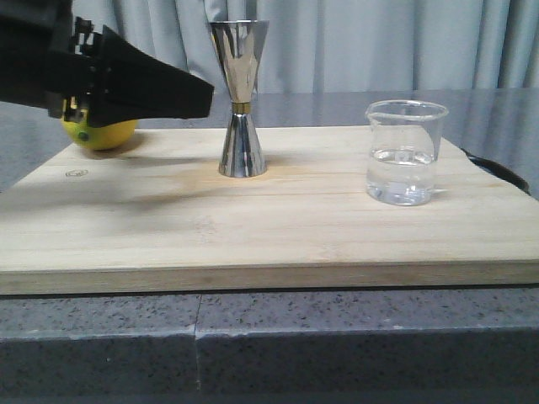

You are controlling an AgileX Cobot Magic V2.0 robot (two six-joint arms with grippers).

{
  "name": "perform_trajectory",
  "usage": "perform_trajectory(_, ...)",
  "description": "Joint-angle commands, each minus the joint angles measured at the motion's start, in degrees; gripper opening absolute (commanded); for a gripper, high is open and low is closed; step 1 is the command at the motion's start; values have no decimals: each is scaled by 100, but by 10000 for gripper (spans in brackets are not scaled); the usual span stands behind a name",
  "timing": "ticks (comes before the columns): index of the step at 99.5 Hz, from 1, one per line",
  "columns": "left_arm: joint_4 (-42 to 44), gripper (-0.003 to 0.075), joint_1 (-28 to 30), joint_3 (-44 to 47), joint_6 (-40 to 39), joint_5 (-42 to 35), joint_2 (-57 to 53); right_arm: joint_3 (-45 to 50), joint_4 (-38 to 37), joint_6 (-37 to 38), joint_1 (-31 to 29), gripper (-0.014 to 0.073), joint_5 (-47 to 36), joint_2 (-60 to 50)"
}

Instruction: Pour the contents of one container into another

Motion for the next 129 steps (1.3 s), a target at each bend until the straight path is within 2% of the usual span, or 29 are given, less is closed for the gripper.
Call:
perform_trajectory(1, -487, 511, -168, -411, 47, 310, 49, -200, 15, -58, -37, 627, -346, 73)
perform_trajectory(30, -487, 511, -555, -1252, 47, 349, 632, -200, 23, -58, -37, 627, -344, 73)
perform_trajectory(47, -487, 506, -620, -1392, 47, 338, 729, -200, 23, -58, -37, 627, -334, 73)
perform_trajectory(71, -487, 331, -620, -1397, 47, 338, 729, -200, 23, -58, -37, 627, -334, 73)
perform_trajectory(89, -487, 235, -620, -1397, 47, 338, 729, -200, 23, -58, -37, 627, -334, 73)
perform_trajectory(113, -487, 199, -620, -1397, 47, 421, 729, -233, 23, -69, -37, 627, -470, 73)
perform_trajectory(129, -487, 199, -620, -1405, 47, 638, 729, -666, 23, -214, -37, 627, -66, 421)
